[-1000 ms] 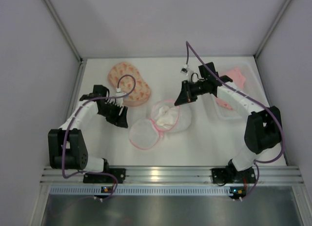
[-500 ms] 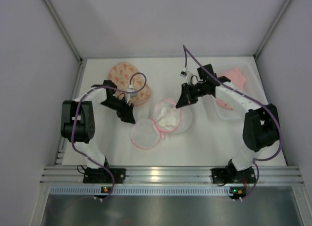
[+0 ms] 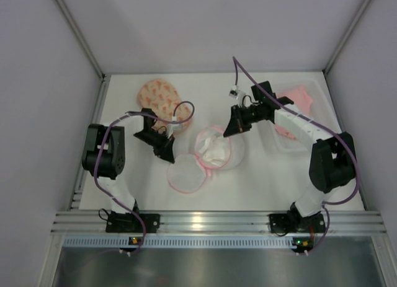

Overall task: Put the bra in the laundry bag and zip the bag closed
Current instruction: Close the laundry bag at the center of the board.

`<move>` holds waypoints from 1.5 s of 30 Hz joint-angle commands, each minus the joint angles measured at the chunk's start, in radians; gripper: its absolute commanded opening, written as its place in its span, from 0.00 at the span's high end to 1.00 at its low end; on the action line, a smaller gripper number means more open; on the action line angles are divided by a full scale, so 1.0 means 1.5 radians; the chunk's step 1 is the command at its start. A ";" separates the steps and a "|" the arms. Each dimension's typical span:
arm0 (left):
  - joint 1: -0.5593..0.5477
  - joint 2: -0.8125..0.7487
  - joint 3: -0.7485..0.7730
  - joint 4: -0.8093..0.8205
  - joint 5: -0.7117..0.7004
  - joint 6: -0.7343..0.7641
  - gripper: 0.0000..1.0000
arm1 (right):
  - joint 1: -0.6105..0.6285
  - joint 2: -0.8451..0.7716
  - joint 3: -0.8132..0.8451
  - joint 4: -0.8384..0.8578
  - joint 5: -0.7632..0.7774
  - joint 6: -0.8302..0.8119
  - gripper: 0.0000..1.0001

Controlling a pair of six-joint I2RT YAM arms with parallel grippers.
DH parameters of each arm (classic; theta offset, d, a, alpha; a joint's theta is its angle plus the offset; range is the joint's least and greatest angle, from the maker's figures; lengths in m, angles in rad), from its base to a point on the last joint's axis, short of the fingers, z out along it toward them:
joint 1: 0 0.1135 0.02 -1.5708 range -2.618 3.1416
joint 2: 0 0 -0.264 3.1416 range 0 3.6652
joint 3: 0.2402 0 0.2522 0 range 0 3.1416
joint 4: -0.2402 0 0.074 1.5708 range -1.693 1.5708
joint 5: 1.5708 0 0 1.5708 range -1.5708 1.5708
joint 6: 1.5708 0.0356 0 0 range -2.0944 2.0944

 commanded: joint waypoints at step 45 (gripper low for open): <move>-0.121 0.066 0.565 -0.199 0.014 -0.650 1.00 | 0.069 -0.201 -0.159 0.326 -0.064 0.226 0.41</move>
